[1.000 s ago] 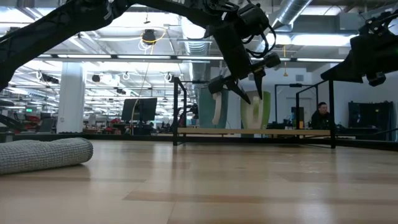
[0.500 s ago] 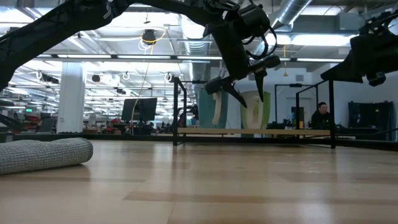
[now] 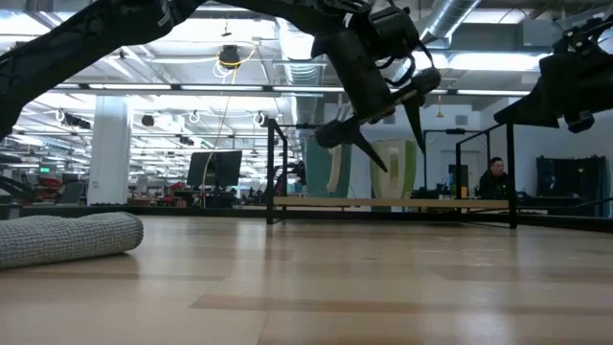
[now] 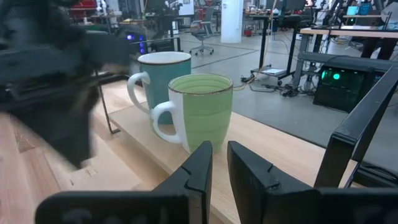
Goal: Stack small to large cups/mugs on shelf
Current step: Put the green mug on the shelf
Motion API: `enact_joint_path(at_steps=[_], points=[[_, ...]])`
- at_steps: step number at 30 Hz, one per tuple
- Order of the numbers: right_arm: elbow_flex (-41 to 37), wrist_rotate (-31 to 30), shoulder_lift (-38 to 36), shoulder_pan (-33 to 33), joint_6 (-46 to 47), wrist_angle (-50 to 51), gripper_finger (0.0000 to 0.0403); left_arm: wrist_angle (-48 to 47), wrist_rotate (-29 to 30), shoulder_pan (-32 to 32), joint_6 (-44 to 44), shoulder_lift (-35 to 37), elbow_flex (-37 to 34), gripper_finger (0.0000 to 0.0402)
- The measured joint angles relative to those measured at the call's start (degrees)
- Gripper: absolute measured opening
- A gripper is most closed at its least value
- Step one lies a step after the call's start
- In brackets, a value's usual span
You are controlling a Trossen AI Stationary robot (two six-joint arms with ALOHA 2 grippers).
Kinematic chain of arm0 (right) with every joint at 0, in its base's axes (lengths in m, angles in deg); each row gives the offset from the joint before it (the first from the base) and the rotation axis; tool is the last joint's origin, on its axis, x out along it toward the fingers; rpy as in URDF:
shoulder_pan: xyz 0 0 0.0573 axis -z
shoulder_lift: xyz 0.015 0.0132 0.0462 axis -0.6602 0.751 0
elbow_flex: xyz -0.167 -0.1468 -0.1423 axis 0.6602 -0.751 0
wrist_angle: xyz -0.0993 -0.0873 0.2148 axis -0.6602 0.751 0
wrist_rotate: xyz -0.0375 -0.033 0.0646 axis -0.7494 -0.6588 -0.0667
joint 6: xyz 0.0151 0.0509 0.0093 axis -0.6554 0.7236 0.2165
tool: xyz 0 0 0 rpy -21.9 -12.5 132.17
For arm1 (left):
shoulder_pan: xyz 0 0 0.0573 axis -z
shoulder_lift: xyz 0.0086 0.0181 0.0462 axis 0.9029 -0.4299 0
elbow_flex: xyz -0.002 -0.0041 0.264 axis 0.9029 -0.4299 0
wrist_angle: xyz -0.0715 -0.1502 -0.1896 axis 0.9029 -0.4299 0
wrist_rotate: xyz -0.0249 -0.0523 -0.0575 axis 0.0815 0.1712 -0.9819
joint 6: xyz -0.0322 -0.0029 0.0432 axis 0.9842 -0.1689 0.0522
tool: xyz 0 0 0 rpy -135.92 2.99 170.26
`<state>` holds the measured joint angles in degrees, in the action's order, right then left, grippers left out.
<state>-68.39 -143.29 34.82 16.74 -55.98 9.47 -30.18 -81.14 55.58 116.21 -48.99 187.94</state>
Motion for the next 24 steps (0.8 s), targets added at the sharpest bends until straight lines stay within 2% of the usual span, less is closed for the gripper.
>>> enact_joint_path(at_steps=[4, 8, 10, 12, 16, 21, 24], points=[[0.0, 0.0, 0.0, 0.0, 0.0, 0.0, 0.0074, -5.5, -14.0, 1.5, 1.1, 0.0, 0.0, 0.0261], [0.0, 0.0, 0.0, 0.0, 0.0, 0.0, 0.0074, -10.4, -29.9, 3.9, -2.0, 0.0, 0.0, 0.0261], [0.0, 0.0, 0.0, 0.0, 0.0, 0.0, 0.0074, -10.2, -35.9, 5.7, -5.3, 0.0, 0.0, 0.0261], [0.0, 0.0, 0.0, 0.0, 0.0, 0.0, 0.0074, -9.0, -39.5, 7.6, -8.2, 0.0, 0.0, 0.0261], [0.0, 0.0, 0.0, 0.0, 0.0, 0.0, 0.0074, -1.8, -38.2, 11.5, -10.3, 0.0, 0.0, 0.0261], [0.0, 0.0, 0.0, 0.0, 0.0, 0.0, 0.0074, 13.3, -32.0, 15.7, -10.4, 0.0, 0.0, 0.0261], [0.0, 1.6, 0.0, 0.0, 0.0, 0.0, 0.0074, 23.7, -25.7, 17.8, -11.1, 0.4, 0.0, 0.0261]])
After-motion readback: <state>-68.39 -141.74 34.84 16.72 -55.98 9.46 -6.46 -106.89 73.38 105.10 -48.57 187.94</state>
